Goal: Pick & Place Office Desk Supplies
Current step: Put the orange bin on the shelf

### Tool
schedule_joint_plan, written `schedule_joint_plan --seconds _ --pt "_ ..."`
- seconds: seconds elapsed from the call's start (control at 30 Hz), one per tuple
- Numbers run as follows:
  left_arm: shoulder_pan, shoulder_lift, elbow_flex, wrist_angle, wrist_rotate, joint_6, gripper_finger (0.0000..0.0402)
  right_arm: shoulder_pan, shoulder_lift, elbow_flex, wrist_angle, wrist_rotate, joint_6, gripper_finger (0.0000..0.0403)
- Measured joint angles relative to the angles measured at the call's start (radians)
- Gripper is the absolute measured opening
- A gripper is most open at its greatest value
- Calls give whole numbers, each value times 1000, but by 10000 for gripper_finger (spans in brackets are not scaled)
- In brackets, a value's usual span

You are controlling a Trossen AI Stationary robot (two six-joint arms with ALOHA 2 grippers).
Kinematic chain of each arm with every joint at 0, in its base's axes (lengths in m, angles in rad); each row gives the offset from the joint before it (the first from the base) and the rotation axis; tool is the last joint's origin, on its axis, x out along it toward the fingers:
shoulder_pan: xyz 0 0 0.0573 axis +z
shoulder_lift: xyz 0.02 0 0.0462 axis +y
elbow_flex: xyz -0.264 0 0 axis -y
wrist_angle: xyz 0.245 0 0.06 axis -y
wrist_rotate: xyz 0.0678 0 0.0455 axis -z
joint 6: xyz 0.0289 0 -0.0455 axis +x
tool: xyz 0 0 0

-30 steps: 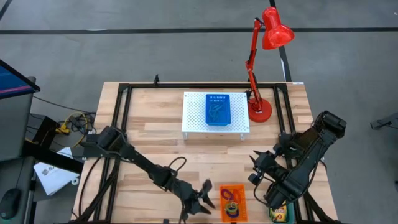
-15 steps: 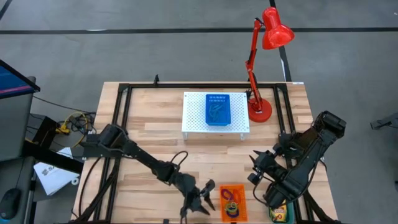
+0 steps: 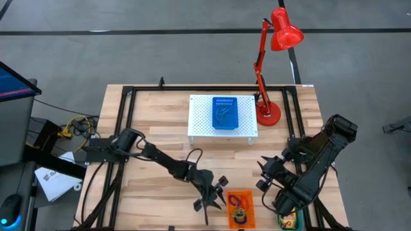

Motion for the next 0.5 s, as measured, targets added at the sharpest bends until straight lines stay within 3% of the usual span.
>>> schedule_joint_plan --seconds 0.5 --pt "-14 20 70 -2 26 67 122 -2 0 0 20 0 -32 113"
